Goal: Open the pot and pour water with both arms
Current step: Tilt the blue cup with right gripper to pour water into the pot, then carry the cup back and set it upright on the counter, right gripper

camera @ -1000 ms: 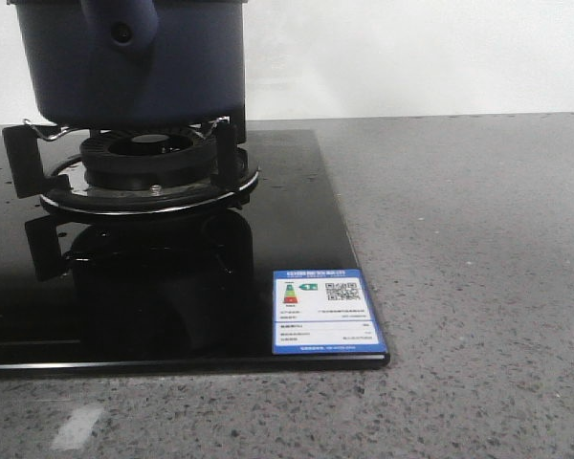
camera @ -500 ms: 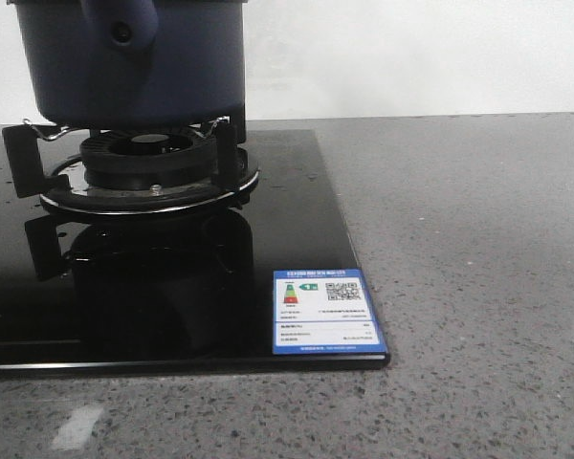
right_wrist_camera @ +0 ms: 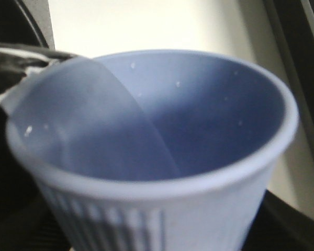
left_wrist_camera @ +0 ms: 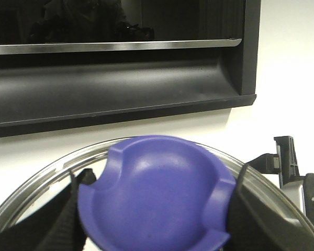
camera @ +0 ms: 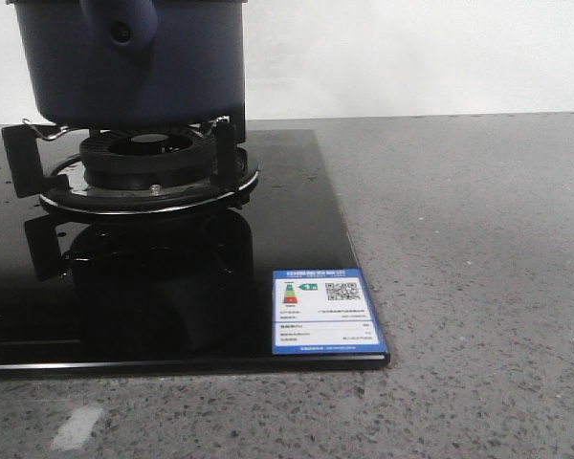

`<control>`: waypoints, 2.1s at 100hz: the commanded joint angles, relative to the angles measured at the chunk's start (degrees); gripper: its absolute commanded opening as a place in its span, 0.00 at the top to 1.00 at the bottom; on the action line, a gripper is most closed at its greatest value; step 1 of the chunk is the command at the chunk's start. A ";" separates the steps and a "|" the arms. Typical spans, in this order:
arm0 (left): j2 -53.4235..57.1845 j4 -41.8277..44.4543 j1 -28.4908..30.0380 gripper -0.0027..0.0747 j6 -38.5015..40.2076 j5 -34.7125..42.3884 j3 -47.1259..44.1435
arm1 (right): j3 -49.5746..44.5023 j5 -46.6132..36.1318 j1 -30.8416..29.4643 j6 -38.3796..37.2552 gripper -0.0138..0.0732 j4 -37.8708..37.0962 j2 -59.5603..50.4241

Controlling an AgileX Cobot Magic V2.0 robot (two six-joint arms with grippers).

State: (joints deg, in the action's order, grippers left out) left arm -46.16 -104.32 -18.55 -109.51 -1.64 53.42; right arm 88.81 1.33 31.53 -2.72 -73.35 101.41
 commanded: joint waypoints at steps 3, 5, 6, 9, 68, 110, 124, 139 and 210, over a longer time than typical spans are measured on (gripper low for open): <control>0.66 -2.49 -0.23 0.64 0.26 -1.67 1.94 | 2.49 -2.44 0.11 -0.14 0.43 -4.68 -3.15; 0.66 -2.49 -0.23 0.64 0.26 -1.67 1.94 | 2.49 -2.44 0.00 -0.14 0.43 -5.33 -3.15; 0.66 -2.49 -0.23 0.64 0.26 -1.67 1.94 | 2.49 -2.44 0.00 -0.14 0.43 -5.52 -3.15; 0.66 -2.49 -0.23 0.64 0.26 -1.67 1.94 | 2.57 -2.44 0.00 -0.14 0.43 -6.71 -3.15; 0.66 -2.49 -0.23 0.64 0.26 -1.67 1.94 | 11.16 -0.73 -0.12 -0.14 0.43 -31.78 -3.15; 0.66 -2.49 -0.23 0.64 0.26 -1.67 1.94 | 15.73 -1.85 -0.12 0.14 0.43 -33.07 -3.15; 0.66 -2.49 -0.23 0.64 0.26 -1.67 1.94 | 15.63 -2.25 -0.12 -5.31 0.43 -31.37 -2.77; 0.66 -2.49 -0.23 0.64 0.26 -1.67 1.94 | 15.18 2.42 0.01 -26.30 0.43 -18.29 -2.25; -1.57 -2.49 -0.23 0.64 0.26 -4.91 1.81 | -14.19 7.26 -12.49 -46.89 0.43 13.26 -15.67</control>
State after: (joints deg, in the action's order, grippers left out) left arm -47.87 -104.32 -18.55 -109.51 -2.86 53.27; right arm 80.62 19.33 21.00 -46.49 -58.90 89.73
